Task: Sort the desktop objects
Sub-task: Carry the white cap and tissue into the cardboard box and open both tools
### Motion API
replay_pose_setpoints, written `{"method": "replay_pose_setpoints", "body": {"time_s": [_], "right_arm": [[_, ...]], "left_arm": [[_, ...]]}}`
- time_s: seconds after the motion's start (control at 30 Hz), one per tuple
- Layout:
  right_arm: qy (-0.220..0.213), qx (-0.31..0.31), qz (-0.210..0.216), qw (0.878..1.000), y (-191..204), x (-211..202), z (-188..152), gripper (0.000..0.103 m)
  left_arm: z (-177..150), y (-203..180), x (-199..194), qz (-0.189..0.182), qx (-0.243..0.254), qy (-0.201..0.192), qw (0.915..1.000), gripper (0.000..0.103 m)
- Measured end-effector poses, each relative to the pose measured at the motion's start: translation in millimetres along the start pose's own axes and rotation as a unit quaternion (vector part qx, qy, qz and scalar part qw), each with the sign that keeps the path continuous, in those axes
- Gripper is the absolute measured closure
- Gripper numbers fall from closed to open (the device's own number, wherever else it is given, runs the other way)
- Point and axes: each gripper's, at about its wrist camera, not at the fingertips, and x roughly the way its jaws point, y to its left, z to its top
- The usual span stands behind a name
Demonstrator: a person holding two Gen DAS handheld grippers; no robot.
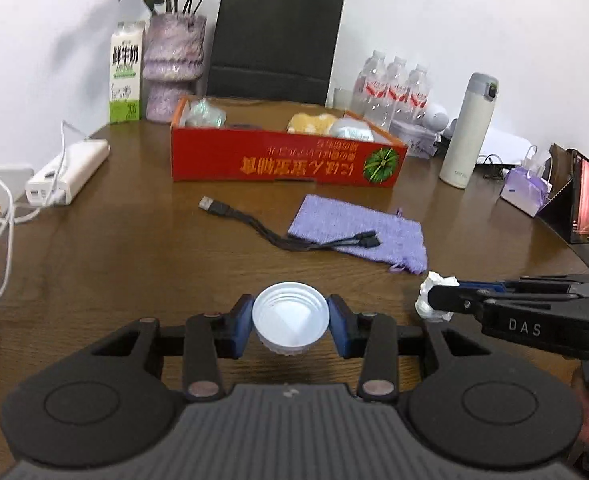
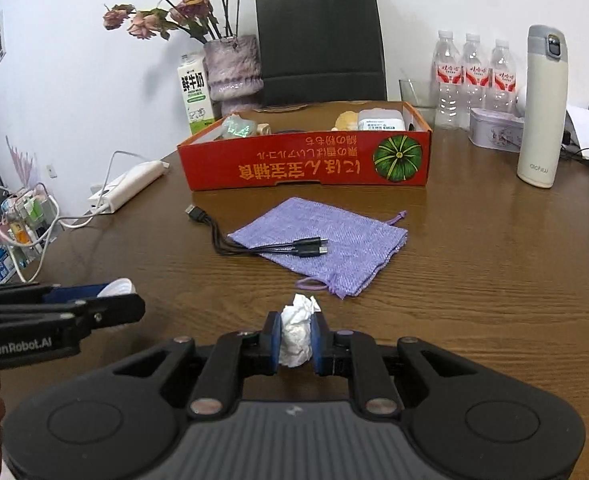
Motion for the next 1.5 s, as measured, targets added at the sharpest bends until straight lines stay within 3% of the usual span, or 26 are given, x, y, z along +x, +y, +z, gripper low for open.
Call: {"method": "replay_pose_setpoints", "body": {"time_s": [0.37, 0.47, 0.77, 0.87, 0.97, 1.07, 1.17, 1.27, 1.43, 1.5], "right_arm": [[-0.067, -0.004, -0.004, 0.998, -10.0, -24.4, 32.1, 0.089], [-0.073, -0.004, -0.004, 0.997, -11.7, -19.0, 40.6, 0.089], [-0.069, -0.001, 0.011, 0.998, -11.8, -1.2, 52.7, 0.089], [-0.090, -0.005, 0.027, 0.996, -12.1, -3.1, 75.3, 0.089], [-0.119, -0.009, 0.034, 0.992, -15.6, 0.4, 116.6, 0.089], [-0.124, -0.009, 0.039, 0.992, -24.2, 23.7, 166.6, 0.088], [-0.088, 0.028, 0.056, 0.994, -45.0, 73.1, 214.2, 0.088], [-0.046, 0.046, 0.050, 0.997, -57.8, 125.7, 241.9, 0.088], [0.011, 0.064, 0.063, 0.996, -58.7, 209.4, 272.2, 0.088], [0.023, 0.059, 0.061, 0.996, -55.8, 236.7, 282.0, 0.084]], "left_arm": [[39.2, 1.5, -14.4, -0.008, -0.006, -0.046, 0.9989, 0.063], [45.3, 5.2, -4.7, 0.009, -0.010, -0.038, 0.9992, 0.063], [45.5, 10.0, 13.8, 0.005, -0.021, -0.016, 0.9997, 0.063], [72.3, 20.1, 11.1, 0.000, -0.019, -0.029, 0.9994, 0.063], [122.6, 37.3, 18.8, 0.010, -0.012, -0.046, 0.9988, 0.063], [180.6, 57.7, 49.0, 0.011, -0.019, -0.036, 0.9991, 0.063], [220.4, 74.7, 99.4, 0.006, -0.026, -0.010, 0.9996, 0.063], [235.8, 86.7, 157.1, 0.000, -0.057, 0.038, 0.9977, 0.063], [263.2, 72.0, 229.9, 0.007, -0.024, 0.039, 0.9989, 0.062], [269.0, 69.8, 255.1, 0.007, -0.019, 0.061, 0.9979, 0.061]]}}
